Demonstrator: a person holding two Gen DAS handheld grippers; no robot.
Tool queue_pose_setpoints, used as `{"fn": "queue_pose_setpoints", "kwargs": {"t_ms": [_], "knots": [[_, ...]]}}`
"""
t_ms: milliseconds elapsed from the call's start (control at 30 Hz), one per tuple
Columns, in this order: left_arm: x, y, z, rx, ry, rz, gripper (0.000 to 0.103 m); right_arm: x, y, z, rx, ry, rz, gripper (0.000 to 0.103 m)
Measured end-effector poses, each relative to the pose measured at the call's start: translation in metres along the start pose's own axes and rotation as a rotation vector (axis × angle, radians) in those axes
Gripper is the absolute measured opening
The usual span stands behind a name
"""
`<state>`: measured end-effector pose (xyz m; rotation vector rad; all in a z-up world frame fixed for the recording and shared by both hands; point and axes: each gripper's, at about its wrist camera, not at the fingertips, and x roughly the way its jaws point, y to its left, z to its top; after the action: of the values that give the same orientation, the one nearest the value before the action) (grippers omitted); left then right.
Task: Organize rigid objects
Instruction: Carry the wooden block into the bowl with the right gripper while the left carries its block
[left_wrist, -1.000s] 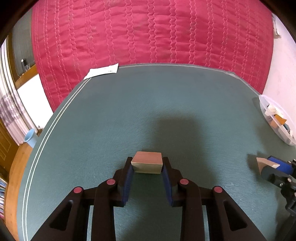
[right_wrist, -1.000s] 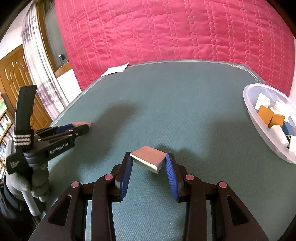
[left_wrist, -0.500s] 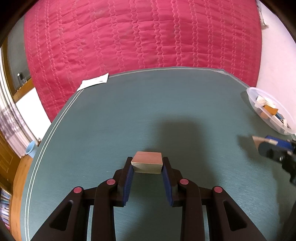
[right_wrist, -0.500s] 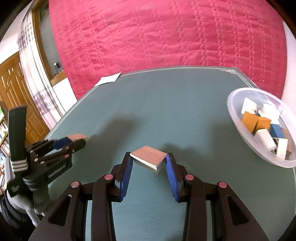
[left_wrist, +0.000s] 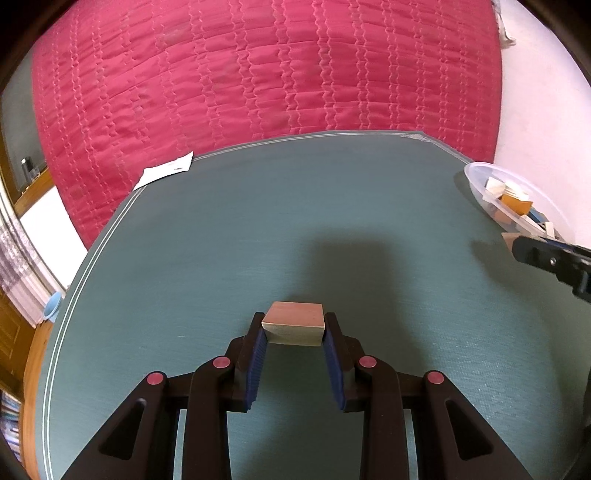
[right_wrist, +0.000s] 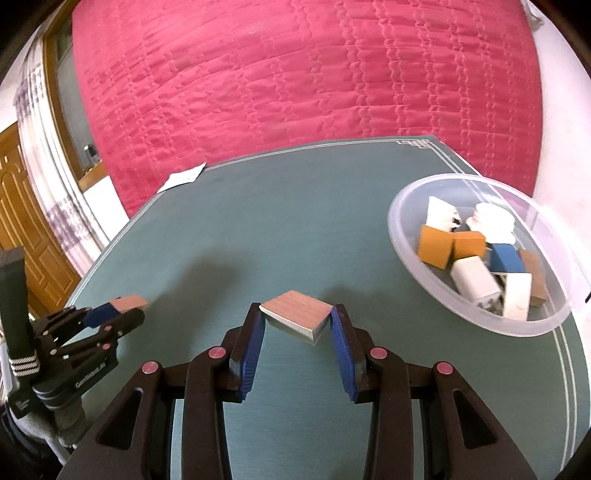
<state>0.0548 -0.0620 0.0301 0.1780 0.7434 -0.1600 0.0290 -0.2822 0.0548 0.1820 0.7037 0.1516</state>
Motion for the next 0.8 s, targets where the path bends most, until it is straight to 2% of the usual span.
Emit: {"fn": "queue_pose_setpoints", "kwargs": {"t_ms": [233, 467, 667, 800], "knots": [[-0.002, -0.008, -0.002, 0.015, 0.0, -0.018, 0.032, -0.011, -0.032, 0.009, 0.059, -0.039, -0.06, 0.038], [-0.001, -0.013, -0.003, 0.02, 0.008, -0.031, 0.032, -0.028, -0.086, 0.023, 0.164, -0.1, -0.158, 0.038], [0.001, -0.02, -0.003, 0.031, 0.019, -0.048, 0.032, -0.03, -0.129, 0.028, 0.26, -0.118, -0.23, 0.038], [0.0, -0.025, -0.004, 0.034, 0.021, -0.057, 0.032, -0.03, -0.145, 0.028, 0.292, -0.124, -0.254, 0.038]]}}
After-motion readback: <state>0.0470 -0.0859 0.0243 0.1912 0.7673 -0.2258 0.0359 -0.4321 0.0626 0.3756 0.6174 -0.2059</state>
